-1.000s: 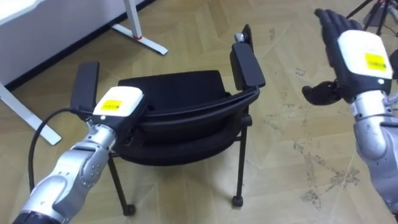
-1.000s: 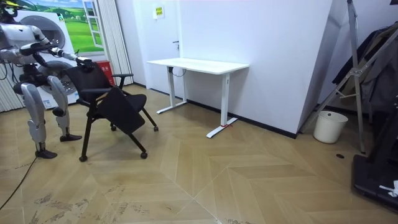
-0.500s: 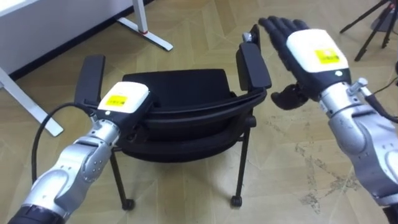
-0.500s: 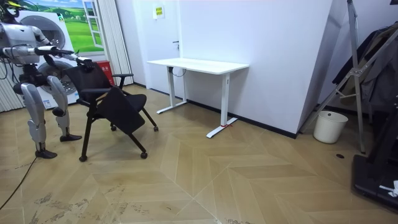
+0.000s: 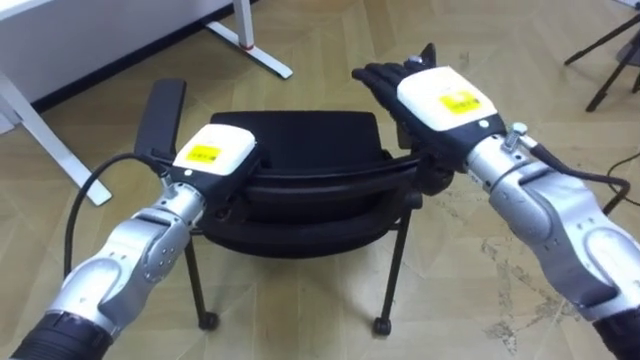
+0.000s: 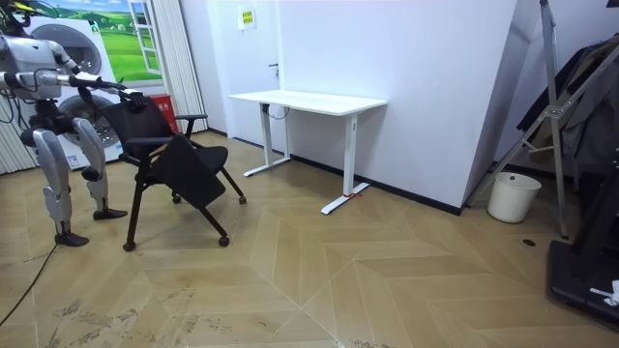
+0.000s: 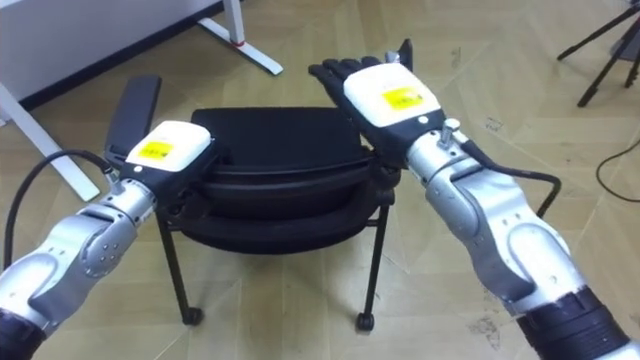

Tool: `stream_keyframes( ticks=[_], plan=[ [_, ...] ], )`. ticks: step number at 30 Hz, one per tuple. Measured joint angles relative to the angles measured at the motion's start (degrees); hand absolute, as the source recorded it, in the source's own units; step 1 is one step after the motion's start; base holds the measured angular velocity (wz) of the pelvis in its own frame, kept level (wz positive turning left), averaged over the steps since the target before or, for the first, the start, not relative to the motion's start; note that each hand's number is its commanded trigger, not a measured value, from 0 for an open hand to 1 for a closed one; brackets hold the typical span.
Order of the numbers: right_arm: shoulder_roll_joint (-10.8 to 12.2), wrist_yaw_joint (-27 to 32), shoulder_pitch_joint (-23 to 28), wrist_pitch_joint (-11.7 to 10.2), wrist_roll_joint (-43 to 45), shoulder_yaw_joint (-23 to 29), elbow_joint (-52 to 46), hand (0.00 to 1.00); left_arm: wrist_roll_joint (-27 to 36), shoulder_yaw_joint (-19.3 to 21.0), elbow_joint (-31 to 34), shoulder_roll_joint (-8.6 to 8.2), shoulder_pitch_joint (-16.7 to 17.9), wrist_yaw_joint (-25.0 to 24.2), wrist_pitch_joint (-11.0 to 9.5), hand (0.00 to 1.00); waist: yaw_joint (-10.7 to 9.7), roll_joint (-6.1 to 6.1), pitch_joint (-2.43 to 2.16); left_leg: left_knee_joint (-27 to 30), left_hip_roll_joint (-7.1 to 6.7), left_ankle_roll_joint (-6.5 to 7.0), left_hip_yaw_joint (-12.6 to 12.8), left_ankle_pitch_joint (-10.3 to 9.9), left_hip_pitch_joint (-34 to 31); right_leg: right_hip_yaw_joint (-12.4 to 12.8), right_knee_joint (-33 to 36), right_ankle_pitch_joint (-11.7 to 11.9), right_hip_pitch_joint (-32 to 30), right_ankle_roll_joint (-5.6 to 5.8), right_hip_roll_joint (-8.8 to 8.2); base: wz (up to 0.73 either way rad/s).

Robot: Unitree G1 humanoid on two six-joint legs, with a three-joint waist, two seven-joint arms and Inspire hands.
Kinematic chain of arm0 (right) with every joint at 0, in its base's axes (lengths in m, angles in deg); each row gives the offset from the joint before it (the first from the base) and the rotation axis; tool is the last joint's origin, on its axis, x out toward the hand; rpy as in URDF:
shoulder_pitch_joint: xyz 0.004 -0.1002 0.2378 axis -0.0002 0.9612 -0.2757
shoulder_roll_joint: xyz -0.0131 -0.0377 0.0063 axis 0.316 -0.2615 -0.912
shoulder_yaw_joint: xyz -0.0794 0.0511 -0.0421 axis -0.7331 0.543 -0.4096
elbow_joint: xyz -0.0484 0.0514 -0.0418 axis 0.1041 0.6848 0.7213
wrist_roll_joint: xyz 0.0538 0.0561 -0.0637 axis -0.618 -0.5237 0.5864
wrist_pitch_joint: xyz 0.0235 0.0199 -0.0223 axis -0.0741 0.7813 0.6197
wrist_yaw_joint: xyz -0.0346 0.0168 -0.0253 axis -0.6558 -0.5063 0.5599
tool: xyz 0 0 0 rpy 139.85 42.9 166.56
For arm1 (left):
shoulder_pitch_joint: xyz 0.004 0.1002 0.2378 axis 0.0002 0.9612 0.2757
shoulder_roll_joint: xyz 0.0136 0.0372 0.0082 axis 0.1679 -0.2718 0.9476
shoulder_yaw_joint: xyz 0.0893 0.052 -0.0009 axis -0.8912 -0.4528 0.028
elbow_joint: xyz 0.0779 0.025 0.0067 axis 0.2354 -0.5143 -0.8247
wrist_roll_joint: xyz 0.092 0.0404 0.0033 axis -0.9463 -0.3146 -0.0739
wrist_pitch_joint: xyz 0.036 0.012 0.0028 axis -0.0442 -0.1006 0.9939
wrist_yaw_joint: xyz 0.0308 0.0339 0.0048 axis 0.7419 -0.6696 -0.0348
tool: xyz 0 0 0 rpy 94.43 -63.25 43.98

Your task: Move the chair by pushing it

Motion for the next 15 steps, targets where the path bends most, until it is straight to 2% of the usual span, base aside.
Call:
stream_keyframes(
  ticks=[6, 12, 15],
  plan=[
    [0.00, -2.57, -0.02, -0.07, 0.02, -3.11, 0.90, 0.00, 0.10, -0.68, -1.03, -0.39, -1.11, 0.00, -0.19, 1.00, 0.40, 0.02, 0.00, 0.29, 0.00, 0.00, -0.16, 0.00, -0.28, -0.19, 0.00, 0.04, -0.02, -0.06, -0.01, 0.00],
    [0.00, -4.21, -0.03, -0.02, -0.35, -3.69, 1.66, 0.00, 0.12, -1.40, -1.41, -0.73, -1.96, 0.10, -0.32, 1.00, 1.22, 0.32, 0.15, 0.43, -0.01, 0.00, -0.34, 0.00, -0.67, -0.37, -0.07, 0.06, -0.20, -0.10, -0.01, 0.01],
    [2.00, -4.21, -0.77, -0.25, 0.14, -3.87, 8.19, 0.00, 0.06, -2.11, -2.52, -1.41, -2.84, 0.42, -0.73, 1.00, 1.48, 0.57, 0.34, 0.47, -0.07, 0.00, -1.08, 0.00, -0.56, -0.91, -0.23, 0.06, 0.36, -0.10, 0.00, 0.11]
  ],
)
